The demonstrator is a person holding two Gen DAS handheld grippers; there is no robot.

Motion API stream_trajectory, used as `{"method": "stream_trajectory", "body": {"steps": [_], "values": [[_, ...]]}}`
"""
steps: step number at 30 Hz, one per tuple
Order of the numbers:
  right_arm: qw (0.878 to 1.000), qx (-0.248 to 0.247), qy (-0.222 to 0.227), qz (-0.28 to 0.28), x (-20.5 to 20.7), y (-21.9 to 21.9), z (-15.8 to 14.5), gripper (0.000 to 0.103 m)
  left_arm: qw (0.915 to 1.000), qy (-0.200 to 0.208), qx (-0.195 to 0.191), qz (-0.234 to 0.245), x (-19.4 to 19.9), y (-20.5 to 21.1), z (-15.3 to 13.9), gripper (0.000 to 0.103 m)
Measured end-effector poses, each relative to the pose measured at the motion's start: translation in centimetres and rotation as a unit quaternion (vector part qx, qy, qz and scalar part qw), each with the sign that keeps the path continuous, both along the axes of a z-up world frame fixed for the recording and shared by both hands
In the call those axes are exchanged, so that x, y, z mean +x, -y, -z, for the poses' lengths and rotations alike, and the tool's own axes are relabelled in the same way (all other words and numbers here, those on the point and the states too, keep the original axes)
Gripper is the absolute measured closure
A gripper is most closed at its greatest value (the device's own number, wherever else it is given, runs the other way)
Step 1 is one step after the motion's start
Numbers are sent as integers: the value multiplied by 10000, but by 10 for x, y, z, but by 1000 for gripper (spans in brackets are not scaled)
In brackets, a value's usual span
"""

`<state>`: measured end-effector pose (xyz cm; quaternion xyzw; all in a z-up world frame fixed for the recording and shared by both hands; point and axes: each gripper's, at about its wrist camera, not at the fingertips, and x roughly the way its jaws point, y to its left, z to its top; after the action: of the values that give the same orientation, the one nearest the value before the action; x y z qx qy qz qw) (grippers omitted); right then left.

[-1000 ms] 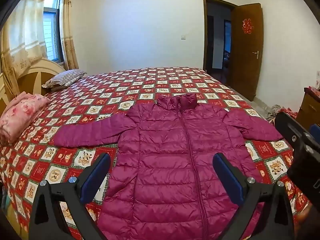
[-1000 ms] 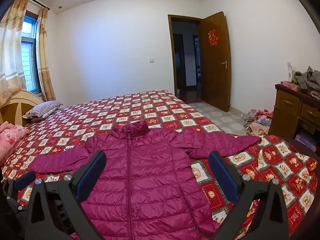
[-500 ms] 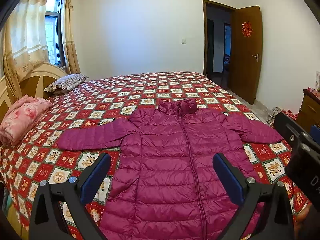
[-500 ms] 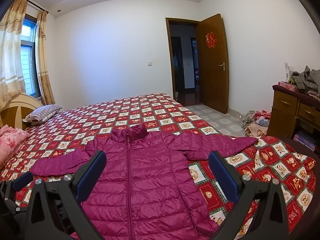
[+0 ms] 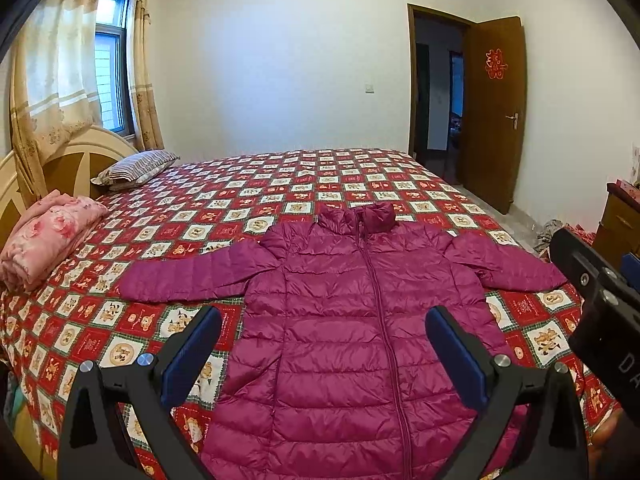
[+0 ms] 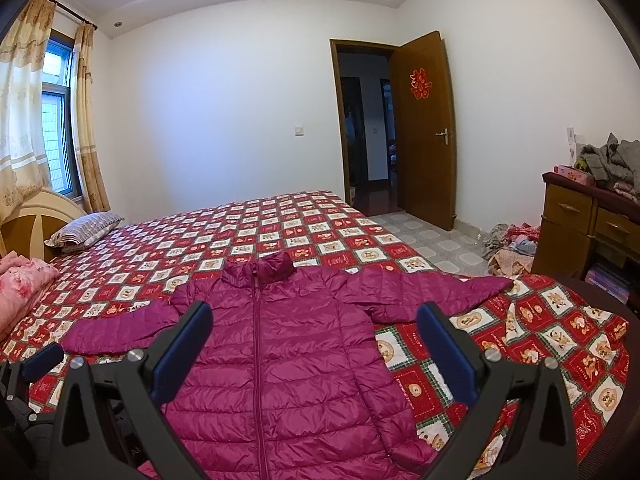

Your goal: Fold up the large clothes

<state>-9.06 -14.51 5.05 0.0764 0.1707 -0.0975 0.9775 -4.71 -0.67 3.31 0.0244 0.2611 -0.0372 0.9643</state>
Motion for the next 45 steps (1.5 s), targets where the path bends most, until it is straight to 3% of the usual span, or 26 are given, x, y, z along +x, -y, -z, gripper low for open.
{"method": "stream_trajectory", "body": {"steps": [22,32,45], "values": [[9998,-14,175,104,-27,3,-5,0,9997,207,-72,81,-34,4,-13,1],[9990,-79,400,161,-55,3,-6,0,9968,787,67,-157,-76,4,-17,1],[9983,-70,547,166,-74,4,-4,0,9957,929,1,-60,-102,4,-18,1]]}}
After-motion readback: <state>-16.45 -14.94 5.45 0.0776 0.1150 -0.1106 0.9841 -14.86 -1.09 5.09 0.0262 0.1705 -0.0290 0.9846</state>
